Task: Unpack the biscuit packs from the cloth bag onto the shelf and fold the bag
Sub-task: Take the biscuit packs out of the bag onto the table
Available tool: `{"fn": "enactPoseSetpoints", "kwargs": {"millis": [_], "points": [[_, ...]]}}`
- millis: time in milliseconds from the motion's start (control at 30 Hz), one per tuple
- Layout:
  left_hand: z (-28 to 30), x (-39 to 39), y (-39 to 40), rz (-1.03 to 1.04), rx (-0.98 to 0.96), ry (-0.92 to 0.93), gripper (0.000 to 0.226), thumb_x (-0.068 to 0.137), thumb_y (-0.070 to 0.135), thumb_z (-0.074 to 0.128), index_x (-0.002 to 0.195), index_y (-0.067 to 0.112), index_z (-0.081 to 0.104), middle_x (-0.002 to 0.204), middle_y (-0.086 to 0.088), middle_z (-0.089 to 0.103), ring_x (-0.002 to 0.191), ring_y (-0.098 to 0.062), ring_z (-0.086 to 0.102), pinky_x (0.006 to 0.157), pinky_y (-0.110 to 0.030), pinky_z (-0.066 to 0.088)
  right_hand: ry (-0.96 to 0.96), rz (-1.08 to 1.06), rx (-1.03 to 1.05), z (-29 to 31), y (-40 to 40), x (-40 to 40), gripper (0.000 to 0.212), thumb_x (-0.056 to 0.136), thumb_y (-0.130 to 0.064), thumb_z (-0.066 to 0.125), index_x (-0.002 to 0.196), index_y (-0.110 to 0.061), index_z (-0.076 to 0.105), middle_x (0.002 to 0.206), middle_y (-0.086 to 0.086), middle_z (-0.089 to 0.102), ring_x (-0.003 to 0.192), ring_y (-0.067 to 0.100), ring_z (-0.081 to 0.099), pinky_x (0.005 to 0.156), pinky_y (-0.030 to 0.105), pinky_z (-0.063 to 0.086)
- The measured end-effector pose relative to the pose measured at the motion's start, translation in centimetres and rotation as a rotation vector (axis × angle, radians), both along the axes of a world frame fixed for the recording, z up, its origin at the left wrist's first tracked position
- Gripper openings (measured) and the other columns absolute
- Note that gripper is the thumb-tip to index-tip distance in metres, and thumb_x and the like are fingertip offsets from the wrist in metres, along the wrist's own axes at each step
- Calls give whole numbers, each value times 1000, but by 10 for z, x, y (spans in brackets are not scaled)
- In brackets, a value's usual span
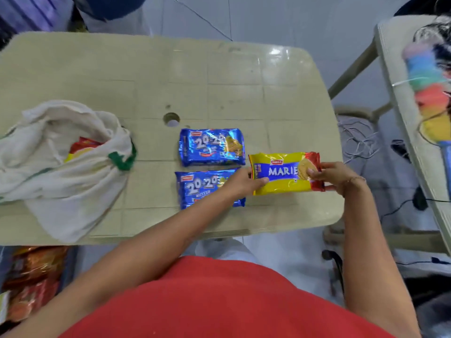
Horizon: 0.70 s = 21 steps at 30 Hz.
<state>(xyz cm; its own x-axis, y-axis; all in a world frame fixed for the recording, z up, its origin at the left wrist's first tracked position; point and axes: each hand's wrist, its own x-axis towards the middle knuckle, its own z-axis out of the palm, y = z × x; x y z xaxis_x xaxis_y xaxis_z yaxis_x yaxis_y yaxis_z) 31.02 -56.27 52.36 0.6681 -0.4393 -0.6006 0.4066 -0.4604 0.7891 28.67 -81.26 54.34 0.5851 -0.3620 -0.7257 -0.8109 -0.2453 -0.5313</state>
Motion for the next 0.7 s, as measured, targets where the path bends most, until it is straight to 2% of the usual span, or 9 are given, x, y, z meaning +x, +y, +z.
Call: {"fn": "enactPoseSetpoints", "kwargs": {"millis": [100, 233, 333, 367, 433, 500, 533, 600, 700], "points": [[-11, -10, -30, 4, 31, 93, 31, 92, 11, 56, 123, 4, 57, 124, -17, 63, 107, -24, 61, 99, -40, 47, 73, 16, 19, -16, -25, -5, 33, 83, -10, 69, 113, -1, 62, 87, 10, 62, 70, 15, 56, 59, 31, 49], [-14, -20, -37, -67, 42, 141, 34, 93, 9, 54, 127, 13, 51, 128, -13, 59, 95, -13, 56, 88, -30, 48, 154, 58, 52, -30, -34, -6, 36, 79, -9, 73, 111, 3, 62, 85, 12, 64, 75, 21, 59, 75, 42, 55], [-10, -20, -32, -113, 28, 120, 54, 93, 21, 56, 139, 15, 29, 135, -5, 49, 108, -13, 54, 87, -25, 45, 181, 120, -70, -26, -41, 0, 42, 79, -24, 75, 107, 3, 61, 99, 14, 63, 90, 26, 59, 75, 38, 48], [-7, -16, -27, -156, 59, 77, 52, 93, 28, 56, 137, 15, 30, 133, -3, 49, 108, -14, 56, 88, -23, 47, 172, 135, -130, -21, -43, 6, 45, 80, -32, 73, 106, 2, 59, 100, 14, 61, 93, 26, 58, 73, 37, 44], [0, -3, -6, -158, 97, -41, 30, 94, 34, 52, 117, 16, 49, 119, -2, 58, 90, -8, 62, 76, -17, 52, 94, 152, -202, -10, -34, 25, 45, 82, -40, 68, 97, 1, 57, 94, 14, 58, 91, 27, 55, 71, 36, 40], [7, 13, 24, 64, 74, -118, 22, 94, 33, 52, 106, 17, 62, 108, -7, 67, 84, -14, 67, 66, -23, 55, -2, 226, -314, 2, -9, 49, 42, 84, -41, 64, 88, 1, 59, 88, 19, 58, 89, 27, 53, 72, 35, 40], [9, 22, 45, 241, 85, -175, 19, 94, 28, 52, 103, 16, 65, 104, -8, 69, 86, -19, 69, 67, -26, 56, -49, 292, -401, 6, 13, 63, 42, 85, -39, 62, 94, 2, 61, 95, 25, 59, 95, 29, 56, 78, 37, 42], [9, 42, 96, 573, 183, -346, 19, 91, 15, 52, 101, 9, 68, 103, -12, 71, 92, -26, 69, 79, -30, 54, -166, 383, -520, 14, 68, 89, 48, 89, -34, 58, 119, 3, 57, 126, 27, 56, 118, 35, 53, 97, 37, 40], [8, 59, 192, 796, 436, -546, 23, 85, 9, 52, 100, 9, 69, 104, -12, 71, 98, -28, 64, 87, -30, 46, -334, 567, -462, 21, 179, 119, 42, 91, -26, 56, 125, -2, 56, 129, 23, 57, 122, 34, 51, 99, 33, 37]]}}
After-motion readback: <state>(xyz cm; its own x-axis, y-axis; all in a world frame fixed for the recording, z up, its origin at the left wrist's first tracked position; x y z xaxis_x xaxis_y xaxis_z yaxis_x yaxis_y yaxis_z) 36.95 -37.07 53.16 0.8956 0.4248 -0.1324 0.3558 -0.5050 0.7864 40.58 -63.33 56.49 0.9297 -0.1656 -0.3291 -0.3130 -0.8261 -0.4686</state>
